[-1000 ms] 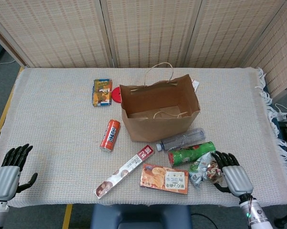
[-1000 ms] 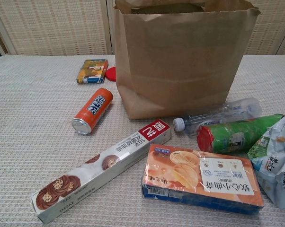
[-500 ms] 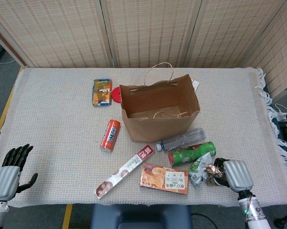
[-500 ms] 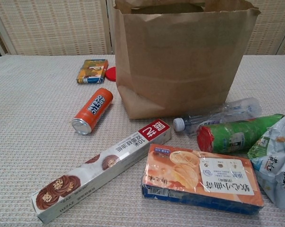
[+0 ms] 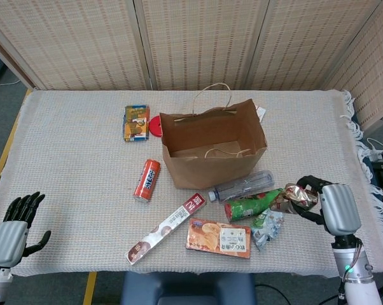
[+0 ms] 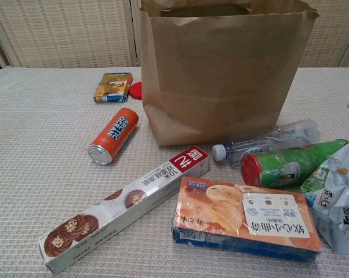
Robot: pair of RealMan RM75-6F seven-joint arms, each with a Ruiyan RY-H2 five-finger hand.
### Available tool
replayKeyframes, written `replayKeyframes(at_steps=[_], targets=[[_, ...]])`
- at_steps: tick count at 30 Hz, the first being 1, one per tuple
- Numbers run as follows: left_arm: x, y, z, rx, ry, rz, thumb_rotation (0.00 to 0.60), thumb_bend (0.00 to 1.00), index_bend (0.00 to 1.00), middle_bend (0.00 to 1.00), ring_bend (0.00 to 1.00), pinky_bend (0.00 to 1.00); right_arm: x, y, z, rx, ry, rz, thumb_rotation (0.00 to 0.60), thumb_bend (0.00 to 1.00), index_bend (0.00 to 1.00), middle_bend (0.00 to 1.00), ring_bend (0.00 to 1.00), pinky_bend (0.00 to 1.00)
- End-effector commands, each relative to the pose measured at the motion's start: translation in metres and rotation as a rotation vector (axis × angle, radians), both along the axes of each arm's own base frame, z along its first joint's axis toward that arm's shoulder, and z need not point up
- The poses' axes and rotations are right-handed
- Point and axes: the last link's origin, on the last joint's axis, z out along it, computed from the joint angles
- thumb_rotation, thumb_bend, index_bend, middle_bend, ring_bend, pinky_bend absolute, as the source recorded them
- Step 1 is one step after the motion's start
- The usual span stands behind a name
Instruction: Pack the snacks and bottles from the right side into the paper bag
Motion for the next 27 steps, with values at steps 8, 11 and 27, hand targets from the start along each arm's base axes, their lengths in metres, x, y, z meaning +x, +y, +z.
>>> replayKeyframes(at_steps=[8,11,27], targets=[[0.001,0.0,0.0,0.0,0.002,-0.005,0.6,0.34,0.0,0.0,0.0,0.02,0.097,-0.049,0.058,-0.253,-0.047,0.164,0.6,0.41,0.77,0.62,0.64,0.76],[0.001,0.0,0.0,0.0,0.0,-0.003,0.6,0.34,0.0,0.0,0.0,0.02,0.11,-0.067,0.053,-0.282,0.004,0.152,0.6,0.41,0.77,0.62,0.64,0.76],[-0.001,0.001,0.001,-0.009,-0.002,0.001,0.6,0.34,0.0,0.0,0.0,0.02,0.117,-0.157,-0.032,-0.283,0.189,0.021,0.6,0.41,0.75,0.62,0.63,0.76]])
